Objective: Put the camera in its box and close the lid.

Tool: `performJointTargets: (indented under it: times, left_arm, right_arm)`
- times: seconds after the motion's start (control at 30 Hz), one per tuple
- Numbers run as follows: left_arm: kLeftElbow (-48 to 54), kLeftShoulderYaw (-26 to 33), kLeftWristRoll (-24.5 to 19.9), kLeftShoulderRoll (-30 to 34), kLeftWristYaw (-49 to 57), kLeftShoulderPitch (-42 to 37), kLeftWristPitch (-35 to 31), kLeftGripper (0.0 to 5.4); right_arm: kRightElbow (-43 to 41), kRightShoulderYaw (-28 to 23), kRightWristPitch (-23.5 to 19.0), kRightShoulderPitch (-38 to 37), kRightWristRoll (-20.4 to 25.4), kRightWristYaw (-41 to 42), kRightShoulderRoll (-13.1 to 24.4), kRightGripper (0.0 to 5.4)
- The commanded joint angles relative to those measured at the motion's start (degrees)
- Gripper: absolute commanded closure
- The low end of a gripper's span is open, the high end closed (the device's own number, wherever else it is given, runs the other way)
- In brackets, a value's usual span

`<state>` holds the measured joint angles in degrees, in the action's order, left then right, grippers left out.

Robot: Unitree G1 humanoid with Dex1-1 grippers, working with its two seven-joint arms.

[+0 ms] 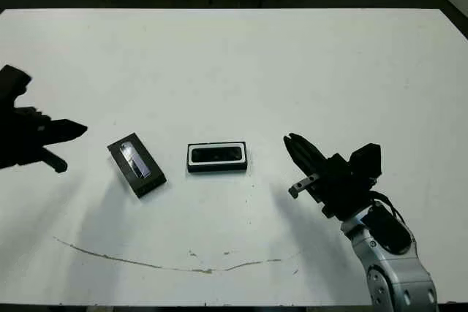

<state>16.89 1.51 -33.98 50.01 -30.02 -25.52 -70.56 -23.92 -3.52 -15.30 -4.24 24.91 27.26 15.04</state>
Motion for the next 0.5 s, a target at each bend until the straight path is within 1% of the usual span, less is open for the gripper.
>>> performJointTargets:
  times: [0.03, 0.2, 0.3, 0.5]
  left_arm:
    - [-2.66, -4.04, 2.51, 0.79, -1.83, -2.50, 0.67, 5.40]
    - [-6.00, -8.53, 5.90, 0.15, -4.35, -4.99, 2.84, 5.40]
    - [-7.56, -9.95, 6.83, -0.03, -6.12, -5.95, 3.17, 5.40]
    - [-9.25, -12.27, 9.45, 0.50, -8.87, -7.08, 4.42, 5.40]
  right_arm:
    - [1.17, -0.29, 0.90, -0.15, -0.32, -0.40, -0.14, 5.38]
    - [0.85, -0.22, 0.79, -0.19, -1.06, -0.96, 0.38, 5.38]
    - [0.50, -0.32, 0.09, -0.10, -0.75, -1.32, 0.47, 5.38]
    - [0.57, -0.31, 0.19, -0.12, -0.10, -1.13, 0.37, 5.38]
